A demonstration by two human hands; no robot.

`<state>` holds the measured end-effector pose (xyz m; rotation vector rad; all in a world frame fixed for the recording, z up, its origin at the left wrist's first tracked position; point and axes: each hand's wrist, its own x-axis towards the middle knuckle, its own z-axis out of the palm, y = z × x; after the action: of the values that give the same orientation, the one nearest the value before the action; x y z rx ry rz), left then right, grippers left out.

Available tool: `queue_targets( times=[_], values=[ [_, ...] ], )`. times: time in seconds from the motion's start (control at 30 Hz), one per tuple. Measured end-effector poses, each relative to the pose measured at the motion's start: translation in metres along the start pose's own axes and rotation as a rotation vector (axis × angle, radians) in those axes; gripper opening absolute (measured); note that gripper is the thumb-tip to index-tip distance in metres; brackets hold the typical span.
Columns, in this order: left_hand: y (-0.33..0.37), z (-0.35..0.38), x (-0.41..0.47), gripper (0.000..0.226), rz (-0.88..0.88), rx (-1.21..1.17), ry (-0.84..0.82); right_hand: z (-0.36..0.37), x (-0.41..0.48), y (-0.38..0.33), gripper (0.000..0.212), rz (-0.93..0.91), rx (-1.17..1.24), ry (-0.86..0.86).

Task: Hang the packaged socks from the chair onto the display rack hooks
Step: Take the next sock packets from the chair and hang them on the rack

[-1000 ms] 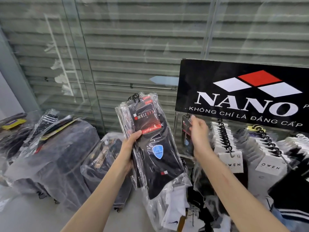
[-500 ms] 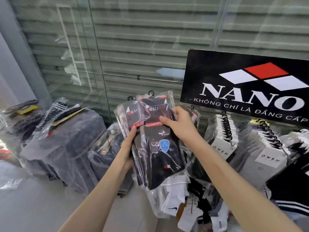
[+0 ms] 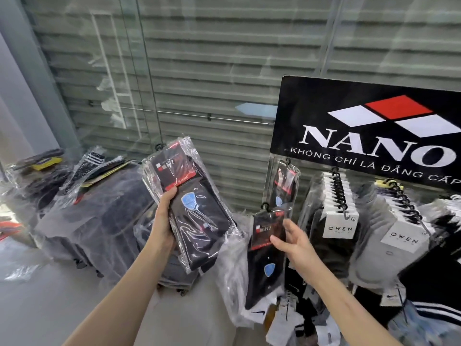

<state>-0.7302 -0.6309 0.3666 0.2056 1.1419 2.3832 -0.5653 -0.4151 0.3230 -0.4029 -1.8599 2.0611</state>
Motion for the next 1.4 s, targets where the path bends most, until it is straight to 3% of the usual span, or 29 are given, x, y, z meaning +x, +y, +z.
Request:
queue_targets(
  times=[0.17, 0.43, 0.73, 0.87, 0.97, 1.17, 1.27, 1.4],
  values=[
    [-0.003, 0.007, 0.003, 0.027, -0.023, 0.006, 0.006, -0.005, 0.025, 0.011, 0.017, 0.102, -0.029, 0.513],
    [-0.013, 0.018, 0.005, 0.026, -0.034, 0.058, -0.032, 0.013, 0.073, -0.025, 0.020, 0.037, -0.171, 0.784],
    [-0.010, 0.020, 0.005, 0.047, -0.091, 0.068, -0.079, -0.002, 0.098, -0.041, 0.032, 0.208, -0.372, 0.734],
    [-0.011, 0.021, 0.008, 0.045, -0.092, 0.063, -0.081, 0.001, 0.103, -0.051, 0.050, 0.401, -0.361, 0.595],
    [-0.014, 0.022, 0.010, 0.035, -0.097, 0.056, -0.086, 0.011, 0.094, -0.053, 0.048, 0.544, -0.402, 0.450],
    [-0.020, 0.028, 0.013, 0.022, -0.151, 0.105, -0.128, 0.050, 0.058, -0.051, 0.040, 0.315, -0.287, 0.156],
    [-0.026, 0.030, 0.013, 0.023, -0.162, 0.126, -0.133, 0.068, 0.044, -0.066, 0.048, 0.160, -0.268, 0.045],
    [-0.033, 0.036, 0.010, 0.034, -0.175, 0.122, -0.164, 0.079, 0.041, -0.080, 0.059, 0.045, -0.412, 0.170]
  ],
)
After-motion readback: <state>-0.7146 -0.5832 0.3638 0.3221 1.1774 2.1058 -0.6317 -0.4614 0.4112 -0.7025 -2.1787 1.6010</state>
